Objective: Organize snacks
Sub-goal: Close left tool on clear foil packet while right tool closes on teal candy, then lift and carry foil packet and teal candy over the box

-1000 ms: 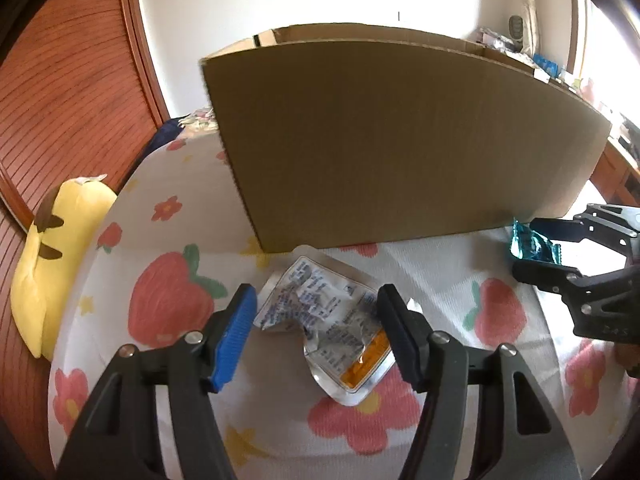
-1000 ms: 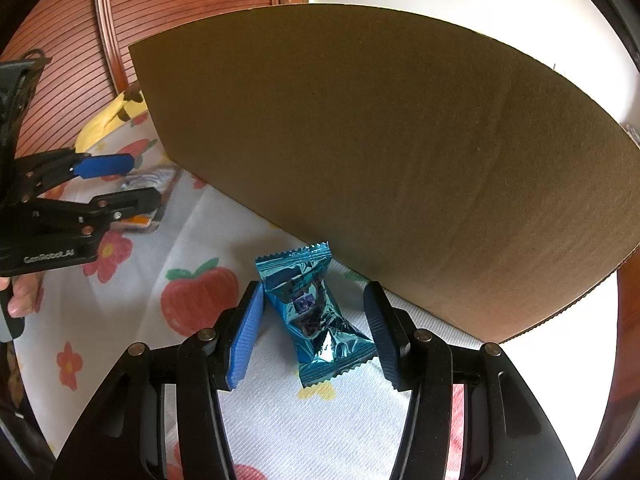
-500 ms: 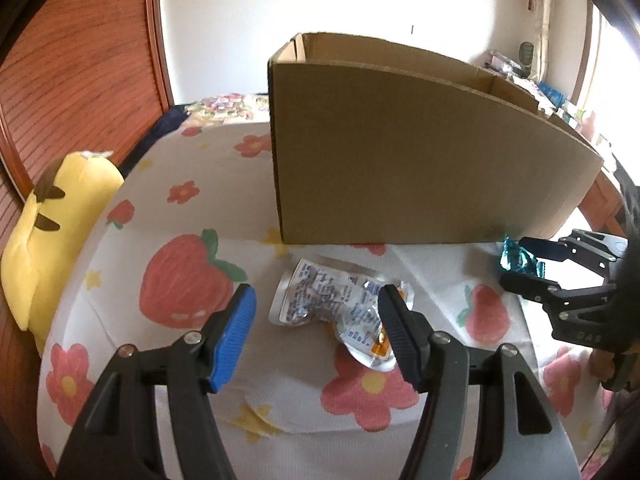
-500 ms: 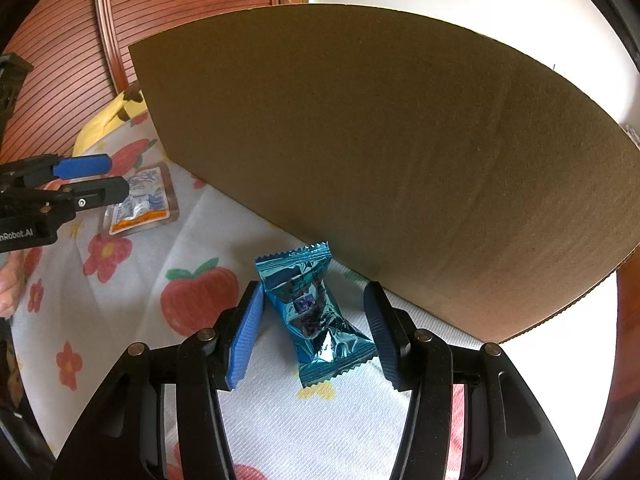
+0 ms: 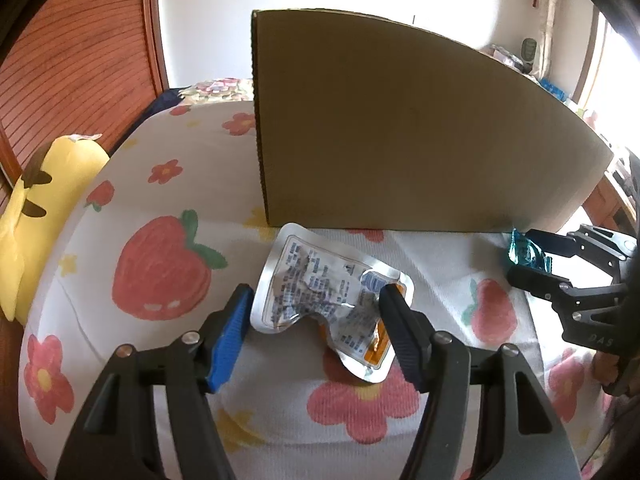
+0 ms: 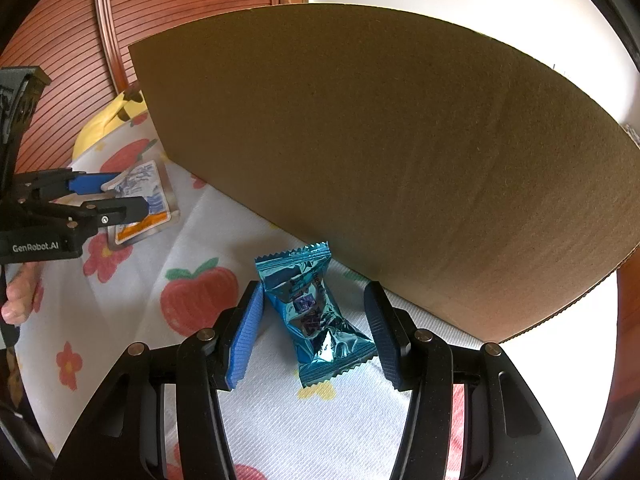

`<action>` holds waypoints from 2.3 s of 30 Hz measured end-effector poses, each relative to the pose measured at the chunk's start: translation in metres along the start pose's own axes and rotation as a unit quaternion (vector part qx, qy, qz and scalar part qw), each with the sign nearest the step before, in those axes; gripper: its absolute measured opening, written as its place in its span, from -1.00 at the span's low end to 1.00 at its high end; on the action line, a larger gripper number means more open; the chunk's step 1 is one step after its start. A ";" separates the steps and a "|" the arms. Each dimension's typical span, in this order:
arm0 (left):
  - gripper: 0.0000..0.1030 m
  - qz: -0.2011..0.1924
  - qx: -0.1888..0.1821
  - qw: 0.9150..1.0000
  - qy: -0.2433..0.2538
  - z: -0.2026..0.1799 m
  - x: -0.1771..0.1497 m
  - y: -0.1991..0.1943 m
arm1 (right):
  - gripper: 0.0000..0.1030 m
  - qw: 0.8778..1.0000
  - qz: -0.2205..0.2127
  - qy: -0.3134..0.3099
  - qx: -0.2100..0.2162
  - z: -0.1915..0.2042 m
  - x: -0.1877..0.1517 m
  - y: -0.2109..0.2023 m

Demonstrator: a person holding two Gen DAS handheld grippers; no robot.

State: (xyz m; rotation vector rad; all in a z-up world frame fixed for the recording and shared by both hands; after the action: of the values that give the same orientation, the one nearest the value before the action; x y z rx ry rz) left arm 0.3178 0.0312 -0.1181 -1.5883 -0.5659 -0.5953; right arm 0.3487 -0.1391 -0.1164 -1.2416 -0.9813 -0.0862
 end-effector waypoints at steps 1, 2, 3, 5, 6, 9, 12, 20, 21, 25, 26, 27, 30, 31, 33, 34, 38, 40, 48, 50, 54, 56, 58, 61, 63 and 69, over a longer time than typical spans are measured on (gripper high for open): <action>0.24 0.000 -0.003 1.000 0.000 0.000 0.000 -0.001 | 0.02 1.000 0.000 0.000 0.000 0.000 0.000 0.000; 0.19 -0.001 -0.007 1.000 0.000 0.000 0.000 -0.001 | 0.02 1.000 0.000 0.000 0.000 0.000 0.000 0.000; 0.09 -0.002 -0.008 1.000 -0.001 0.000 -0.001 -0.002 | 0.02 1.000 0.000 0.000 0.000 0.000 0.000 0.000; 0.08 -0.003 -0.012 1.000 -0.001 0.000 -0.001 -0.004 | 0.02 1.000 0.000 0.000 0.000 0.000 0.000 0.000; 0.07 -0.003 -0.016 1.000 -0.001 0.001 -0.002 -0.005 | 0.02 1.000 0.000 0.000 0.000 0.000 0.000 0.000; 0.01 -0.004 -0.022 1.000 0.009 -0.001 -0.004 -0.008 | 0.02 1.000 0.000 0.000 0.000 0.000 0.000 0.000; -0.02 -0.010 -0.020 0.999 0.030 -0.007 -0.007 -0.014 | 0.02 1.000 0.000 0.000 0.000 0.000 0.000 0.000; -0.03 -0.022 -0.036 0.999 0.034 -0.013 -0.014 -0.034 | 0.01 1.000 0.001 -0.004 -0.005 0.002 0.001 0.000; -0.03 -0.023 -0.037 0.998 0.034 -0.011 -0.014 -0.034 | -0.05 1.000 0.001 -0.003 -0.004 0.002 0.002 0.000; -0.03 -0.034 -0.041 0.998 0.036 -0.009 -0.014 -0.045 | -0.58 1.000 0.006 -0.004 0.000 0.007 0.002 -0.001; -0.03 -0.036 -0.042 0.998 0.036 -0.008 -0.014 -0.047 | -0.61 1.000 0.007 -0.008 -0.004 0.009 0.001 -0.002; -0.03 -0.040 -0.044 0.998 0.036 -0.008 -0.014 -0.051 | -0.63 1.000 0.007 -0.011 -0.009 0.010 0.001 -0.003; -0.03 -0.051 -0.044 0.997 0.039 -0.010 -0.013 -0.059 | -0.63 1.000 0.009 -0.006 -0.014 0.011 -0.001 -0.005; -0.02 -0.053 -0.045 0.997 0.041 -0.011 -0.013 -0.061 | -0.63 1.000 0.009 -0.004 -0.016 0.011 -0.002 -0.007; -0.02 -0.058 -0.048 0.996 0.042 -0.012 -0.011 -0.066 | -0.63 1.000 0.004 0.002 -0.016 0.011 -0.004 -0.013; -0.02 -0.061 -0.048 0.996 0.043 -0.013 -0.010 -0.068 | -0.63 1.000 0.002 0.005 -0.014 0.012 -0.004 -0.016; -0.02 -0.075 -0.050 0.995 0.047 -0.016 -0.002 -0.077 | -0.63 1.000 -0.014 0.009 -0.015 0.013 -0.001 -0.036; -0.02 -0.081 -0.051 0.994 0.049 -0.019 0.001 -0.082 | -0.63 0.999 -0.026 0.009 -0.018 0.015 0.001 -0.049; -0.02 -0.119 -0.055 0.990 0.060 -0.027 0.027 -0.105 | -0.63 0.997 -0.074 0.016 -0.029 0.013 0.015 -0.099; -0.02 -0.128 -0.055 0.988 0.064 -0.029 0.035 -0.110 | -0.63 0.996 -0.087 0.017 -0.032 0.011 0.020 -0.110; -0.02 -0.143 -0.059 0.985 0.071 -0.033 0.051 -0.115 | -0.62 0.993 -0.110 0.018 -0.037 0.012 0.033 -0.124; -0.02 -0.149 -0.061 0.984 0.073 -0.034 0.058 -0.117 | -0.62 0.992 -0.118 0.018 -0.039 0.011 0.037 -0.129; -0.02 -0.156 -0.065 0.983 0.076 -0.035 0.066 -0.119 | -0.62 0.991 -0.126 0.017 -0.040 0.011 0.042 -0.132; -0.02 -0.165 -0.068 0.981 0.080 -0.037 0.077 -0.119 | -0.62 0.990 -0.136 0.017 -0.042 0.008 0.050 -0.136; -0.02 -0.169 -0.069 0.980 0.083 -0.038 0.083 -0.118 | -0.62 0.989 -0.141 0.018 -0.043 0.007 0.054 -0.137; -0.01 -0.177 -0.068 0.978 0.088 -0.039 0.101 -0.103 | -0.62 0.987 -0.151 0.023 -0.046 0.000 0.069 -0.128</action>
State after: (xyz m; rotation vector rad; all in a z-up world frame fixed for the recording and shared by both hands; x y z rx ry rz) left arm 0.3219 0.0035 0.0286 -1.5526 -0.6915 -1.0522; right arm 0.3207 -0.1569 0.0249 -1.1605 -1.1298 -0.3987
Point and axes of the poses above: each gripper's, at about its wrist camera, not at the fingertips, and y roughly the way its jaws point, z to its left, x to its top, the point moved 2 cm from there along y, roughly the way its jaws point, and after that the axes turned 3 degrees about -z, right-handed, at the moved point
